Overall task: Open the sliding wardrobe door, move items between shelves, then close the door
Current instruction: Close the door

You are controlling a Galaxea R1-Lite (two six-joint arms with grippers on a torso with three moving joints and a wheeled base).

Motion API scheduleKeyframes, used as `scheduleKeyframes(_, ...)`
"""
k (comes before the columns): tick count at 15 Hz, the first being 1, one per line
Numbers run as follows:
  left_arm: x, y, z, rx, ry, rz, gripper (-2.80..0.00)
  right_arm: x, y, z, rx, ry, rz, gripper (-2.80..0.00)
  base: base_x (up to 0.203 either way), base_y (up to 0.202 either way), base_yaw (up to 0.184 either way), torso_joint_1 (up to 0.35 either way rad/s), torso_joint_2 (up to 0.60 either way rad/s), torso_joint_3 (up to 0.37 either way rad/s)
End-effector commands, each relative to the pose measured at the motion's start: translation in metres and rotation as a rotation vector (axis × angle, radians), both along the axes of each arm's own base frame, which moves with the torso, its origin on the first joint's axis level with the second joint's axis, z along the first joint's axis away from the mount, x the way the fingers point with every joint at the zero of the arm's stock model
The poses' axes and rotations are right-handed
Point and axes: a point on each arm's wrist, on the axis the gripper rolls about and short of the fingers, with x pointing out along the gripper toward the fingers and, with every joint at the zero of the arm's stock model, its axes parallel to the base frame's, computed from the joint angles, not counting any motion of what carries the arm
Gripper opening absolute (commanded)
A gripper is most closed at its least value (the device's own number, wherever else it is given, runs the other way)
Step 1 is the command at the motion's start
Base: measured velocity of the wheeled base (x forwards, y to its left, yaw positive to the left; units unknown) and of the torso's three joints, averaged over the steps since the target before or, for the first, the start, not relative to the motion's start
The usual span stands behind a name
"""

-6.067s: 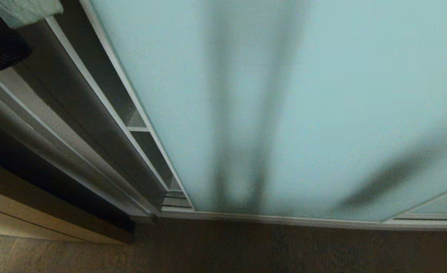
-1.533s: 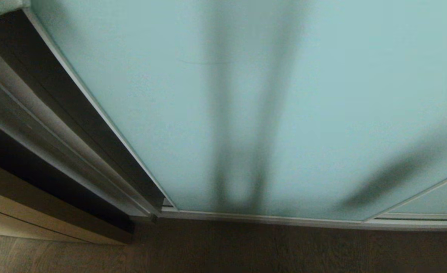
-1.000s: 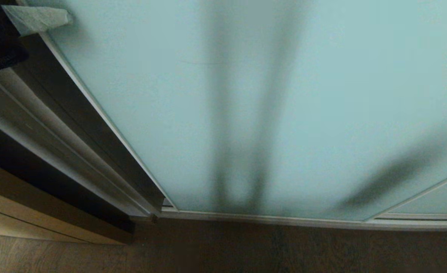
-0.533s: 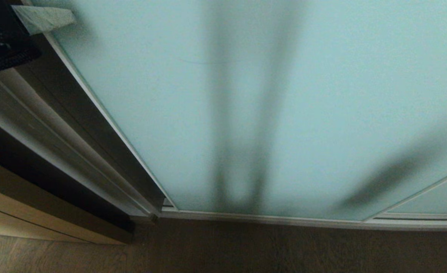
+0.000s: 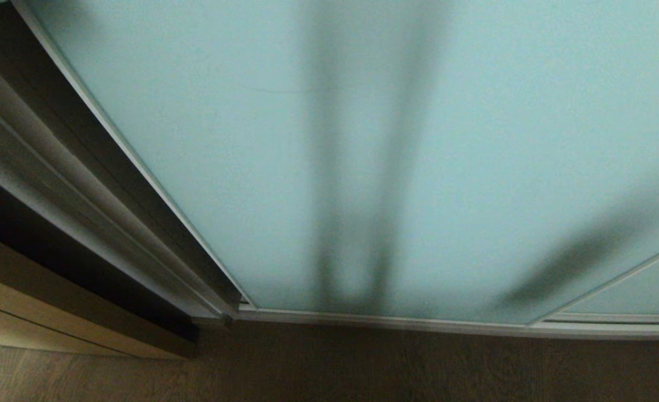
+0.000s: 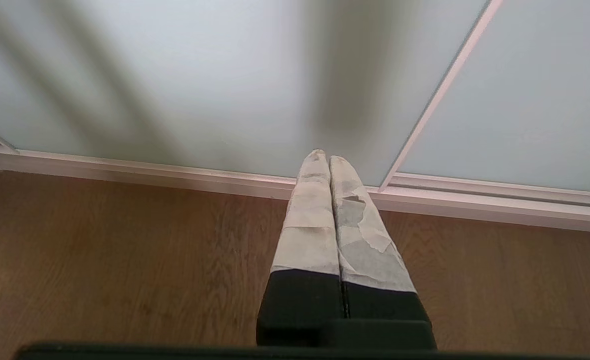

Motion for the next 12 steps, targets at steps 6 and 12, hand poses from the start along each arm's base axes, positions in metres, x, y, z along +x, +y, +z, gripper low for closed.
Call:
scheduleKeyframes(6,-0.02,0.008,0.011,-0.037,-0.059,0.083,-2.8,0.0,0.0,0.0,-0.001,-0.001,0.001,-2.8,0.0,0.0,0.0,0.0,0.0,0.0)
scheduleKeyframes(12,-0.083,0.013,-0.007,0.001,-0.063,0.017,-2.8,0.0,0.0,0.0,0.0,0.001,0.001,-2.8,0.0,0.0,0.0,0.0,0.0,0.0)
